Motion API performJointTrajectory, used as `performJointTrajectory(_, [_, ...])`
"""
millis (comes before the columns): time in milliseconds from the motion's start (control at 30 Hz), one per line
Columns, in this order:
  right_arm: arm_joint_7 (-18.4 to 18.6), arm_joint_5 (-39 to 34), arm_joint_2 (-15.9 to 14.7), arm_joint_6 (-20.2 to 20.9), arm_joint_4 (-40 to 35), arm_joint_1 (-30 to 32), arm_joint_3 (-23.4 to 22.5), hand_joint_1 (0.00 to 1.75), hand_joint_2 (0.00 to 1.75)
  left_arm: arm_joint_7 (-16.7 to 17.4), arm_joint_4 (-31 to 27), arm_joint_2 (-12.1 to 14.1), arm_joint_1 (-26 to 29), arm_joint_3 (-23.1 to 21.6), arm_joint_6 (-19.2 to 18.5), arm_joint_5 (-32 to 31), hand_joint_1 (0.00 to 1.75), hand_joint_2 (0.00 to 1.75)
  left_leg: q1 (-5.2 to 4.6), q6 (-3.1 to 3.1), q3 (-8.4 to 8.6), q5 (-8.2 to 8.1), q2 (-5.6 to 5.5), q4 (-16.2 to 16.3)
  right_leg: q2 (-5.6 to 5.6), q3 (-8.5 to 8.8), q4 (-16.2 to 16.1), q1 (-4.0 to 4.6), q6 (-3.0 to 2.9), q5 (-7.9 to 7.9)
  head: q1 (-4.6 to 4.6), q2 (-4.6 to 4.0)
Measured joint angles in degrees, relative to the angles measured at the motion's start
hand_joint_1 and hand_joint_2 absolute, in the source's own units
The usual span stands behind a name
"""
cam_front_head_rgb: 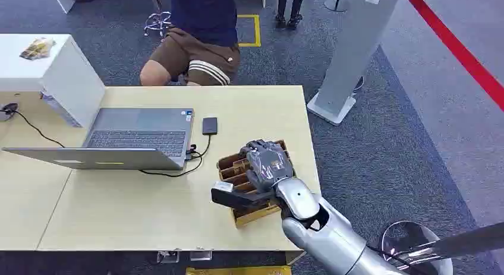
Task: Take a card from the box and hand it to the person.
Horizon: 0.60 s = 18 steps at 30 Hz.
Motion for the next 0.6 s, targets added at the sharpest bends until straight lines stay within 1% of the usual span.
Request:
performJointTrajectory(100, [0.1, -0.2, 0.0, 0.0, 0.2, 0.0, 0.0, 0.80, 1.75, -0.2, 0.0, 0.0, 0.0, 0.0, 0.0, 0.0, 0.00, 0.00, 0.00, 0.00, 0.00, 0.00, 0.00, 0.0, 0.00, 0.00, 0.0, 0.00, 0.00, 0.00, 0.02, 0.00])
performJointTrajectory(200, [0.1, -0.2, 0.0, 0.0, 0.3, 0.0, 0.0, 0.79, 1.75, -0.4, 0.0, 0.0, 0.0, 0.0, 0.0, 0.0, 0.00, 0.00, 0.00, 0.00, 0.00, 0.00, 0.00, 0.0, 0.00, 0.00, 0.0, 0.00, 0.00, 0.00, 0.00, 0.00])
performJointTrajectory(233, [0.1, -0.2, 0.0, 0.0, 0.3, 0.0, 0.0, 0.73, 1.75, -0.5, 0.0, 0.0, 0.0, 0.0, 0.0, 0.0, 0.00, 0.00, 0.00, 0.00, 0.00, 0.00, 0.00, 0.0, 0.00, 0.00, 0.0, 0.00, 0.00, 0.00, 0.00, 0.00])
performJointTrajectory(500, [0.1, -0.2, 0.0, 0.0, 0.4, 0.0, 0.1, 0.75, 1.75, -0.5, 0.0, 0.0, 0.0, 0.0, 0.0, 0.1, 0.00, 0.00, 0.00, 0.00, 0.00, 0.00, 0.00, 0.0, 0.00, 0.00, 0.0, 0.00, 0.00, 0.00, 0.02, 0.00])
performJointTrajectory(567, [0.1, -0.2, 0.0, 0.0, 0.4, 0.0, 0.1, 0.70, 1.75, -0.5, 0.0, 0.0, 0.0, 0.0, 0.0, 0.1, 0.00, 0.00, 0.00, 0.00, 0.00, 0.00, 0.00, 0.0, 0.00, 0.00, 0.0, 0.00, 0.00, 0.00, 0.02, 0.00])
performJointTrajectory(600, [0.1, -0.2, 0.0, 0.0, 0.5, 0.0, 0.1, 0.72, 1.75, -0.5, 0.0, 0.0, 0.0, 0.0, 0.0, 0.1, 0.00, 0.00, 0.00, 0.00, 0.00, 0.00, 0.00, 0.0, 0.00, 0.00, 0.0, 0.00, 0.00, 0.00, 0.00, 0.00])
